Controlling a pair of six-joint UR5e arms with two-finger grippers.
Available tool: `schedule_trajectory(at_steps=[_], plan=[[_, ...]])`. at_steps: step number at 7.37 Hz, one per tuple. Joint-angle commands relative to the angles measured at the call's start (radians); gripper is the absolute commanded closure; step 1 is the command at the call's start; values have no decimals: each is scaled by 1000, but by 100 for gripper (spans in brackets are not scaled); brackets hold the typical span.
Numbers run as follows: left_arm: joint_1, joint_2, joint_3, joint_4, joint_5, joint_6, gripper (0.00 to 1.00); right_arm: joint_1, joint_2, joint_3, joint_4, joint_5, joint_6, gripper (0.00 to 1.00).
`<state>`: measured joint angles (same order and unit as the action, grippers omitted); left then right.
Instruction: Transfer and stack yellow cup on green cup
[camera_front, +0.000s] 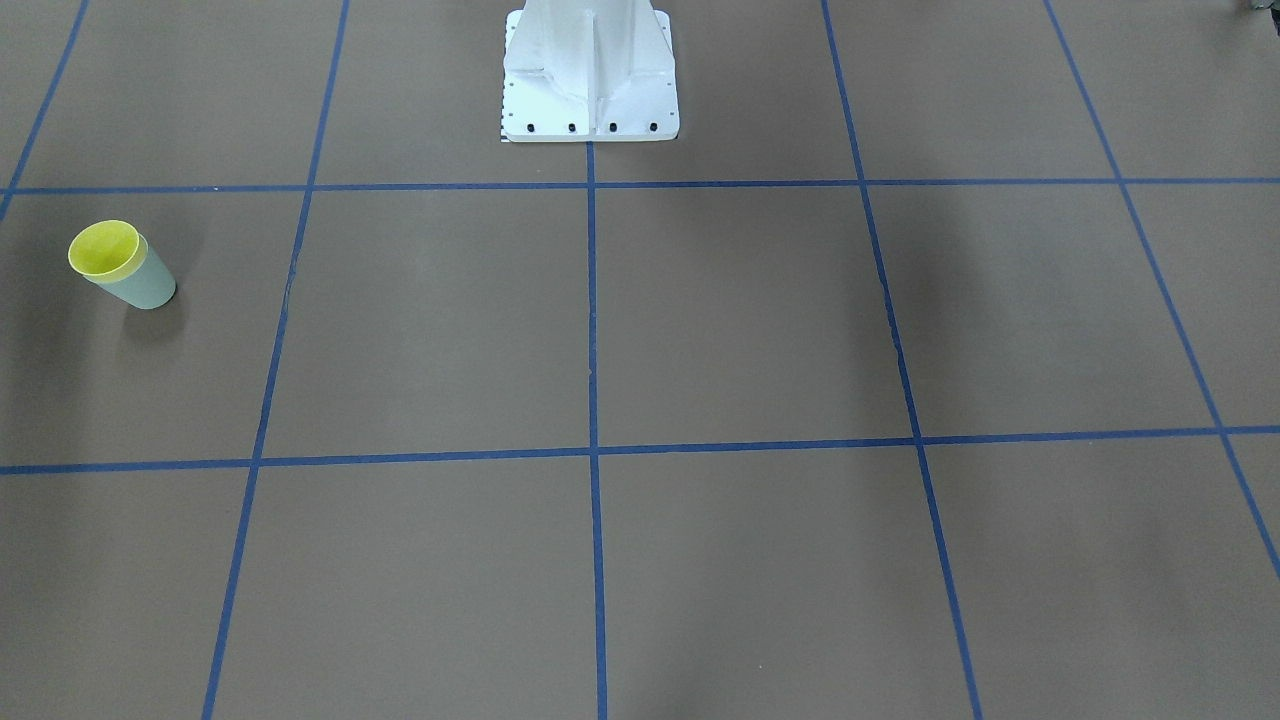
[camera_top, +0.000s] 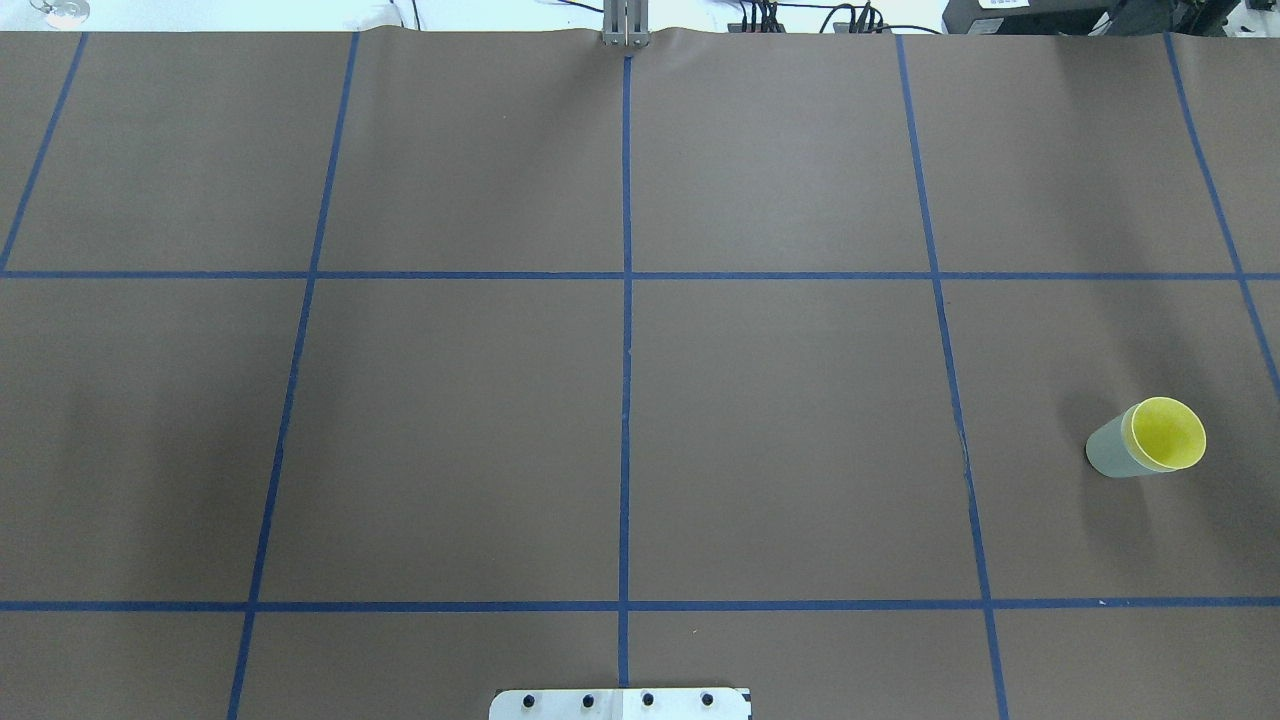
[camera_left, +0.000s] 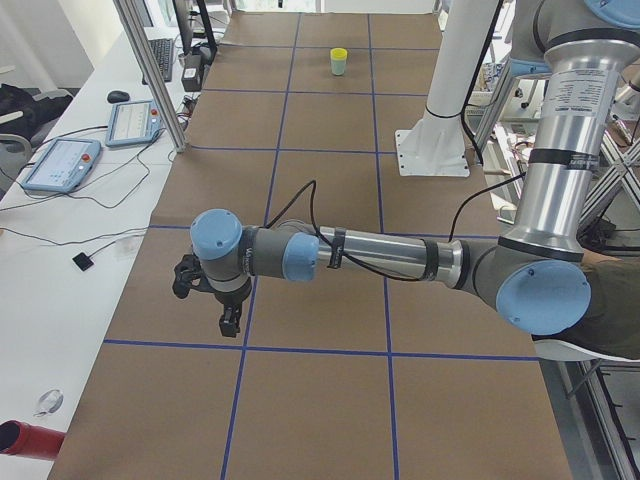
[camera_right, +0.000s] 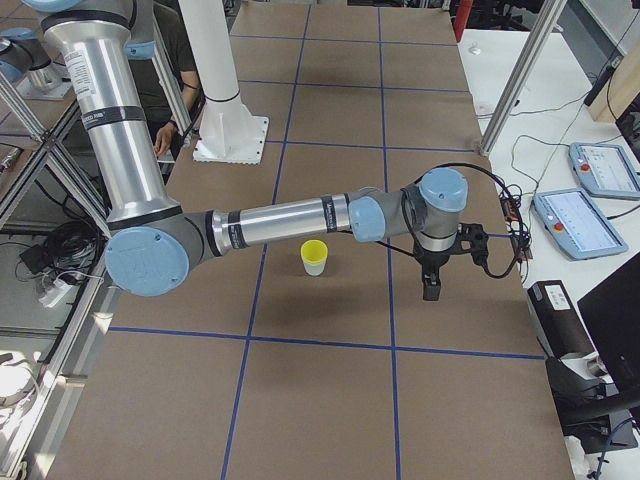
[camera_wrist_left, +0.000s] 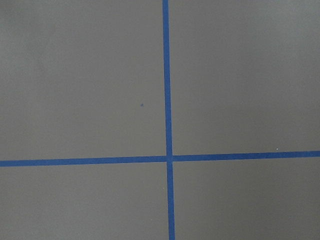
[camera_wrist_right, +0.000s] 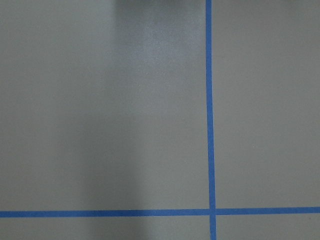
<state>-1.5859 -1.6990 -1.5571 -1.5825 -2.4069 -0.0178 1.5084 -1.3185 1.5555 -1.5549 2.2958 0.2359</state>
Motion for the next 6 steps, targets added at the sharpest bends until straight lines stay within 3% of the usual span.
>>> schedule_trajectory(at_steps=[1,6], plan=[[-2,28,-44,-7,-21,4,0,6,-8,38,-37,8,-6,0],[0,41,-37,-2,-9,-10,0,6,-34,38,-36,28,-3,0]])
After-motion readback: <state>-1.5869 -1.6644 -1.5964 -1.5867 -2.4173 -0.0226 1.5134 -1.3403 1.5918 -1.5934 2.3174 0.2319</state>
